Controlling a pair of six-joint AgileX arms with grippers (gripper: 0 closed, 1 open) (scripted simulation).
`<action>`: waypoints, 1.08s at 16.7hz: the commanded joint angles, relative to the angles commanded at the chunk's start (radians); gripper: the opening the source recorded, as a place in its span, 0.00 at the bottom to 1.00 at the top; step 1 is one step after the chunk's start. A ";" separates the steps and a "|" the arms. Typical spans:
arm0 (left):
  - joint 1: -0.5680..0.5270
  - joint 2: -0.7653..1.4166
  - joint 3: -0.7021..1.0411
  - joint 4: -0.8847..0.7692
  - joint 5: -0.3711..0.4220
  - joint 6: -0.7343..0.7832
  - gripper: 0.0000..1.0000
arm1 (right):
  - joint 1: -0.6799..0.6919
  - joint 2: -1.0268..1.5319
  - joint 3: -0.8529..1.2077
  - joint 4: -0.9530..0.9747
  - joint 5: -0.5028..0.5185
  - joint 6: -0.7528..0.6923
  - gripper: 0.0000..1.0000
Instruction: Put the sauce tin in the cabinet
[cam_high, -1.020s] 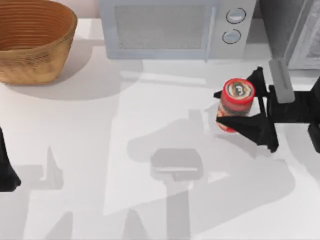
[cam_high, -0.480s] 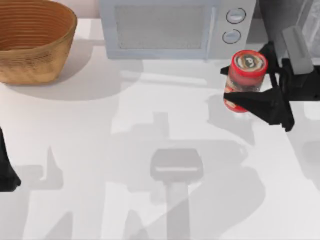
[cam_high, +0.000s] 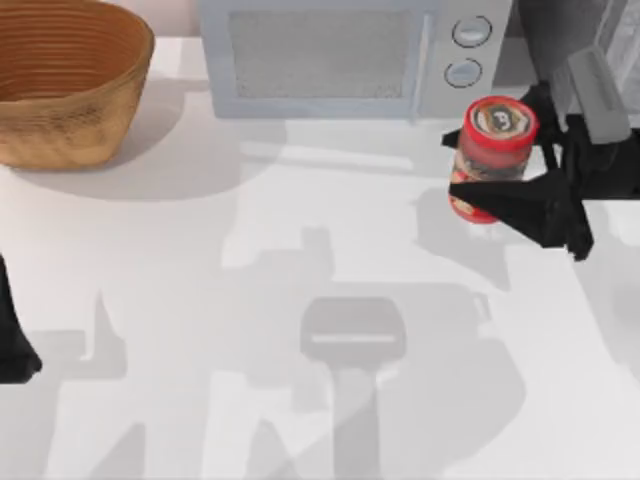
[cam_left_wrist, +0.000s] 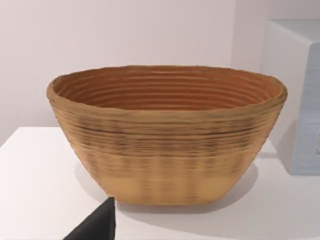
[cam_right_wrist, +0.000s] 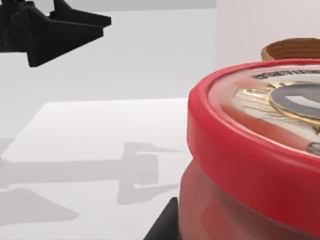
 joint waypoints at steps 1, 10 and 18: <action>0.000 0.000 0.000 0.000 0.000 0.000 1.00 | 0.003 -0.014 -0.017 -0.018 0.011 0.006 0.00; 0.000 0.000 0.000 0.000 0.000 0.000 1.00 | -0.019 -0.500 -0.254 -0.358 0.362 -0.012 0.00; 0.000 0.000 0.000 0.000 0.000 0.000 1.00 | -0.091 -1.013 -0.433 -0.631 0.740 -0.116 0.00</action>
